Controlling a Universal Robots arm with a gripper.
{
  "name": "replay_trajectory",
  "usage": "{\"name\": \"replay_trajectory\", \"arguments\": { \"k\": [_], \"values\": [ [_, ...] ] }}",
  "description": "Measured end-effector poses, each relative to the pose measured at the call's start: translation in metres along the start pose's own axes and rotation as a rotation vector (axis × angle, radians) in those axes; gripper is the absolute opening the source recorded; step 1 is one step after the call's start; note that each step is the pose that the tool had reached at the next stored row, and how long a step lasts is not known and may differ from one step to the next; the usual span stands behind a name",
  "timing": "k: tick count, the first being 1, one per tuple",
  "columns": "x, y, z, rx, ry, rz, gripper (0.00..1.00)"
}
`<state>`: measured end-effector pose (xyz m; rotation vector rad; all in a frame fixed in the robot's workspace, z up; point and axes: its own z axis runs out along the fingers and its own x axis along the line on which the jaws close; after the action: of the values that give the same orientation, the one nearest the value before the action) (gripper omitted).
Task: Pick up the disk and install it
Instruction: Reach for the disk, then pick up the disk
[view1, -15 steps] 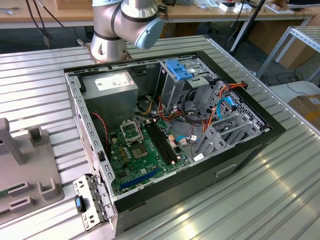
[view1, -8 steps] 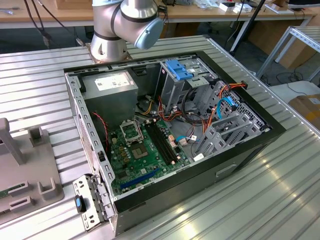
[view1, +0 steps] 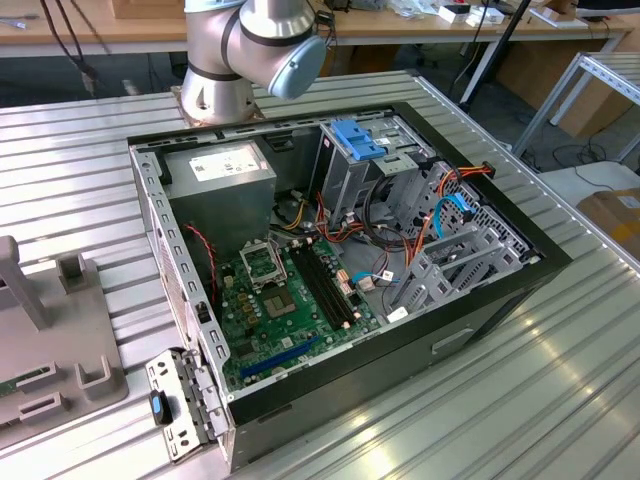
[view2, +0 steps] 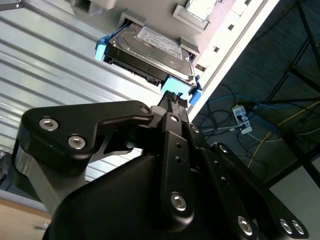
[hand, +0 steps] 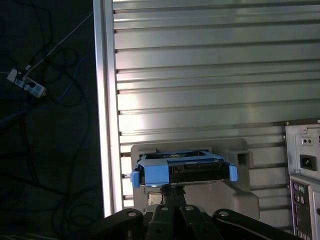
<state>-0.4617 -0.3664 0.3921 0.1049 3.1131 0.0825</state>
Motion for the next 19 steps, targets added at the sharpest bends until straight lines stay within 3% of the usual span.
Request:
{"name": "replay_trajectory", "arguments": {
  "k": [6, 11, 19],
  "values": [
    [0.0009, -0.0018, 0.0000, 0.0014, -0.0003, 0.000, 0.11],
    [0.0074, -0.0023, 0.0003, 0.0025, -0.0002, 0.000, 0.11],
    [0.0080, -0.0034, 0.0005, 0.0048, -0.0004, 0.000, 0.11]
  ]
}}
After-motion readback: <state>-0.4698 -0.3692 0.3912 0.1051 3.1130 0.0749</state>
